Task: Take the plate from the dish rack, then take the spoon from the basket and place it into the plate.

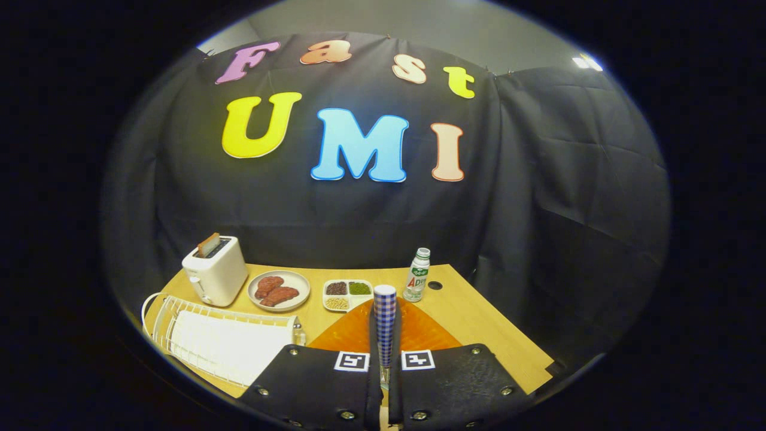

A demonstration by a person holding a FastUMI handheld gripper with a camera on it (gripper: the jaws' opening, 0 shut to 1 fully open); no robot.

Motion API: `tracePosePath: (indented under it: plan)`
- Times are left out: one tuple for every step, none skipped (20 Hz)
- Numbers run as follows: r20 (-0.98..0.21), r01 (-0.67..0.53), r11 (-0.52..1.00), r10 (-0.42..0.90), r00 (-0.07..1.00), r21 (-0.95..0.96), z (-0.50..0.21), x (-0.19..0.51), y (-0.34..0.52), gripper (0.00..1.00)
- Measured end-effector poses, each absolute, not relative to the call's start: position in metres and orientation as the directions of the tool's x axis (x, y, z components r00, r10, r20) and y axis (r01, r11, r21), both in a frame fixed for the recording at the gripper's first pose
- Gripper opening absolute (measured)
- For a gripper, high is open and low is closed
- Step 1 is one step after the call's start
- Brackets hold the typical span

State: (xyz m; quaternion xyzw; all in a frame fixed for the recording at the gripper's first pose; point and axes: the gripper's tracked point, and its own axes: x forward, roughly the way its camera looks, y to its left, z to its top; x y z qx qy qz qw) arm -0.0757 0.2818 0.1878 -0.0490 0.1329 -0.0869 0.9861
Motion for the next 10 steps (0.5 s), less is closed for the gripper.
tracePosePath:
  plan:
    - [-0.257,0.137,0.982,-0.166,0.952,-0.128,0.186,-0.086,0.293,0.05]
    - [-0.266,0.113,0.985,-0.145,0.953,-0.134,0.182,-0.095,0.305,0.05]
    - [-0.275,0.089,0.987,-0.124,0.954,-0.136,0.177,-0.105,0.316,0.05]
    - [-0.284,0.07,0.988,-0.106,0.953,-0.136,0.172,-0.114,0.326,0.05]
    - [-0.294,0.049,0.991,-0.085,0.952,-0.128,0.166,-0.122,0.337,0.05]
    - [-0.306,0.028,0.993,-0.063,0.95,-0.116,0.16,-0.129,0.348,0.05]
    - [-0.322,0.011,0.994,-0.045,0.946,-0.106,0.151,-0.136,0.357,0.05]
    - [-0.337,0.001,0.994,-0.037,0.941,-0.105,0.144,-0.143,0.364,0.05]
    - [-0.351,-0.011,0.994,-0.027,0.936,-0.105,0.135,-0.148,0.371,0.05]
    - [-0.366,-0.022,0.994,-0.017,0.93,-0.103,0.128,-0.152,0.378,0.05]
